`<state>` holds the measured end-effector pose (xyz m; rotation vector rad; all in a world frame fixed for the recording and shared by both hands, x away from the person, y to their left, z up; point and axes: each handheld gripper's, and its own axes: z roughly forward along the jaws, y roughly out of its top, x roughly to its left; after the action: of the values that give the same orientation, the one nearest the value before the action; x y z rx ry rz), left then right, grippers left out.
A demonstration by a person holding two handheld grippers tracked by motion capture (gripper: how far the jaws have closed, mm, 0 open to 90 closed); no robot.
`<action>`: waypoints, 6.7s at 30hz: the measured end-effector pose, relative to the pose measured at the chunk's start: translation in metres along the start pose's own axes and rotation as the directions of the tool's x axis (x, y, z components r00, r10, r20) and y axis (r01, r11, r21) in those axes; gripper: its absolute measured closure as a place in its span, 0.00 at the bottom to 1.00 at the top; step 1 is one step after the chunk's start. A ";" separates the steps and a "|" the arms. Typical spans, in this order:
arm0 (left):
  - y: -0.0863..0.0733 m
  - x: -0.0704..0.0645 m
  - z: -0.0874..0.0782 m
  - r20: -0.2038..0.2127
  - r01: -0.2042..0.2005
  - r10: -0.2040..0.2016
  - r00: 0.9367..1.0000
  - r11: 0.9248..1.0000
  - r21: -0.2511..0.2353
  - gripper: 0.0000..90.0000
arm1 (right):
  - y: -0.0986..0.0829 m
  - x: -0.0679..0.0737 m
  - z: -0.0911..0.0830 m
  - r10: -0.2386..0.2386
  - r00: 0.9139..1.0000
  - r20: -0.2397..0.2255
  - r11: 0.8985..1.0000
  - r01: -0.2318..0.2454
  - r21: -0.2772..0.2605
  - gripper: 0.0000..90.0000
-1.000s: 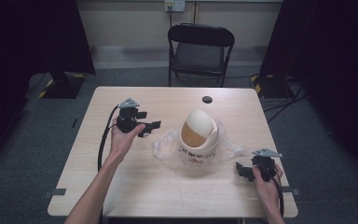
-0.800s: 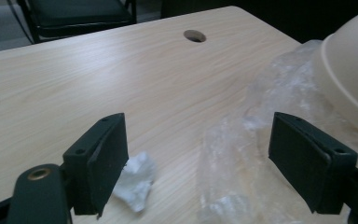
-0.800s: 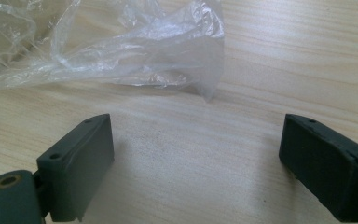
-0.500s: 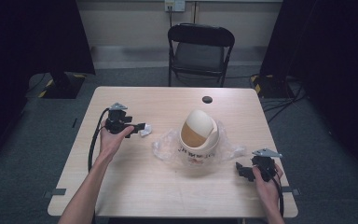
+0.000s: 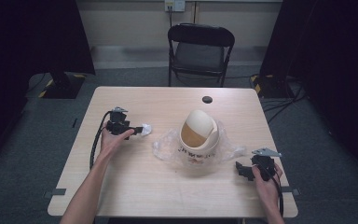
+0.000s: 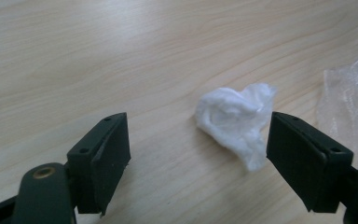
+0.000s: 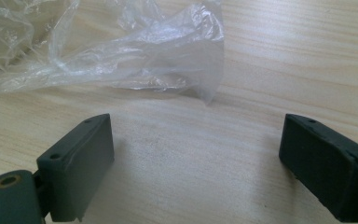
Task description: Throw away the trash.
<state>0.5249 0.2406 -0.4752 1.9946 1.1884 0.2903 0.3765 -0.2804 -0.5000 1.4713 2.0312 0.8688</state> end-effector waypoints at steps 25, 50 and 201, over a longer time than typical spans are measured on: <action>0.000 -0.028 0.030 -0.100 -0.116 0.122 0.988 0.991 0.062 0.45 | 0.000 0.000 0.000 0.000 1.000 -0.001 1.000 0.000 0.001 0.10; 0.002 -0.036 0.023 -0.025 -0.120 0.120 0.992 0.993 0.014 0.67 | 0.000 0.000 0.000 0.000 1.000 -0.001 1.000 0.000 0.001 0.11; 0.033 -0.153 -0.070 0.234 -0.235 0.295 0.926 0.939 -0.252 0.51 | 0.000 0.000 0.000 0.000 1.000 -0.001 1.000 0.000 0.001 0.11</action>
<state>0.4258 0.1417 -0.3761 1.9259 0.6819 0.2634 0.3762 -0.2803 -0.4999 1.4719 2.0320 0.8691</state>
